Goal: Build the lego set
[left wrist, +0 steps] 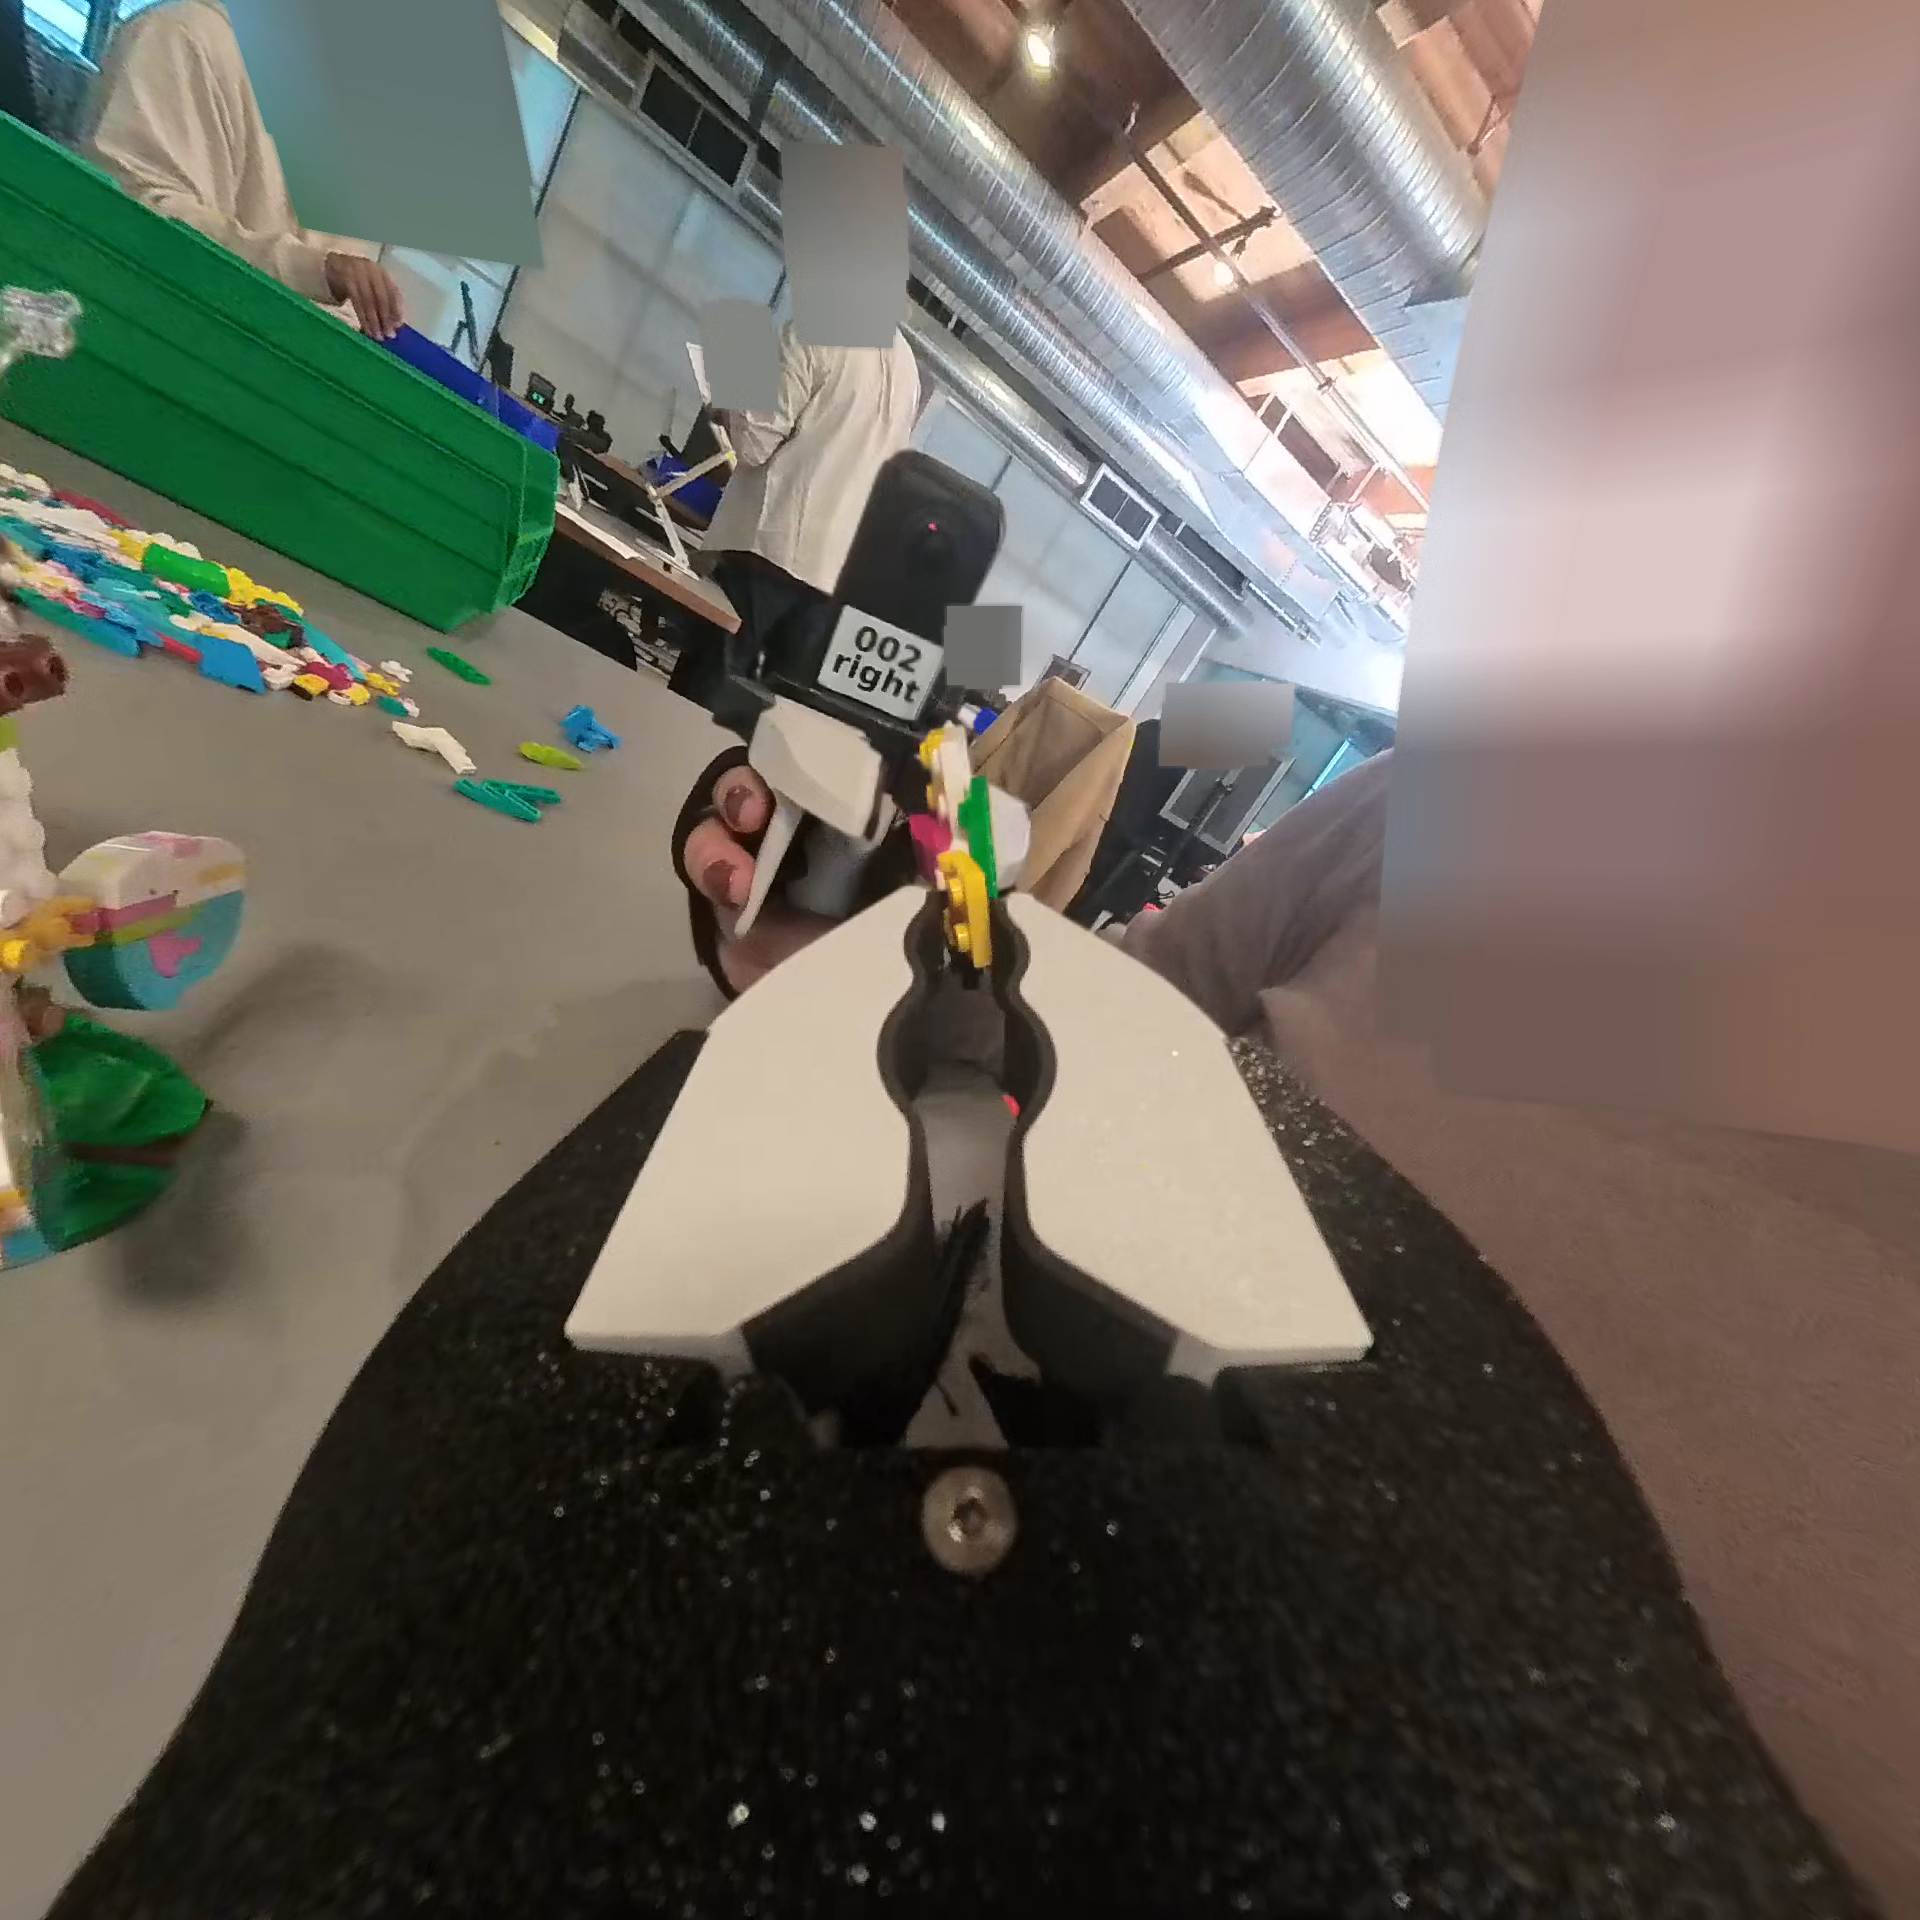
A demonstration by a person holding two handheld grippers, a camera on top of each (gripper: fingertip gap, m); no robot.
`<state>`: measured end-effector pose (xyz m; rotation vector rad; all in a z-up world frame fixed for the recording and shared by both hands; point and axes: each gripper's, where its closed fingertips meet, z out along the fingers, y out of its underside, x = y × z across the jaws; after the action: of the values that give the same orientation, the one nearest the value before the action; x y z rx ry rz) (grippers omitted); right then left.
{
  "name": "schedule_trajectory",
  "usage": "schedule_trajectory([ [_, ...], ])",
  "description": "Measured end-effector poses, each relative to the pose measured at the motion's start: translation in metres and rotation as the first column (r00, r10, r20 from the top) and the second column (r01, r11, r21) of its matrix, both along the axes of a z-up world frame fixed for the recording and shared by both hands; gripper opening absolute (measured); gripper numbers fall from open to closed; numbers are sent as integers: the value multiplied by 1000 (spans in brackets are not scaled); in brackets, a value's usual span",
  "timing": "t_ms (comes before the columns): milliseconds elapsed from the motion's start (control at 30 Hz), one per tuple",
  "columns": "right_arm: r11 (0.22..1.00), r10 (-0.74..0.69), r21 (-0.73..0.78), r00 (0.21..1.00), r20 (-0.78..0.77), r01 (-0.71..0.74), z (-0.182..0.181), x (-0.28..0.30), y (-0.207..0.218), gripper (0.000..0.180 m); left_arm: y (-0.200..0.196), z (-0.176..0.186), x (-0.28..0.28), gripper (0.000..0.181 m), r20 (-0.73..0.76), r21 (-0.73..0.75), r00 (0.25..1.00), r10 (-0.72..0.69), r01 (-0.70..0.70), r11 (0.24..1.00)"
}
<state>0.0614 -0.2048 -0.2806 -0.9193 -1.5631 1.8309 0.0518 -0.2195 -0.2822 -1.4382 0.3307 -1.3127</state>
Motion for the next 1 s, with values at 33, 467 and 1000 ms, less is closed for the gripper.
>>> schedule_trajectory([
  [33, 1000, 7, -21, 1000, 13, -7, 0, 0, 0, 22, 0, -1, 1, 8, -12, 3, 1000, 2, -2, 1000],
  [467, 998, 40, -52, 995, 90, -35, -8, 1, 2, 11, 4, -26, 11, 8, -455, 224, 867, 202, -108, 969],
  [1000, 921, -170, 362, 985, 32, 147, -30, -10, -1, 6, 18, -33, -4, 34, -672, 548, 475, 568, -196, 813],
])
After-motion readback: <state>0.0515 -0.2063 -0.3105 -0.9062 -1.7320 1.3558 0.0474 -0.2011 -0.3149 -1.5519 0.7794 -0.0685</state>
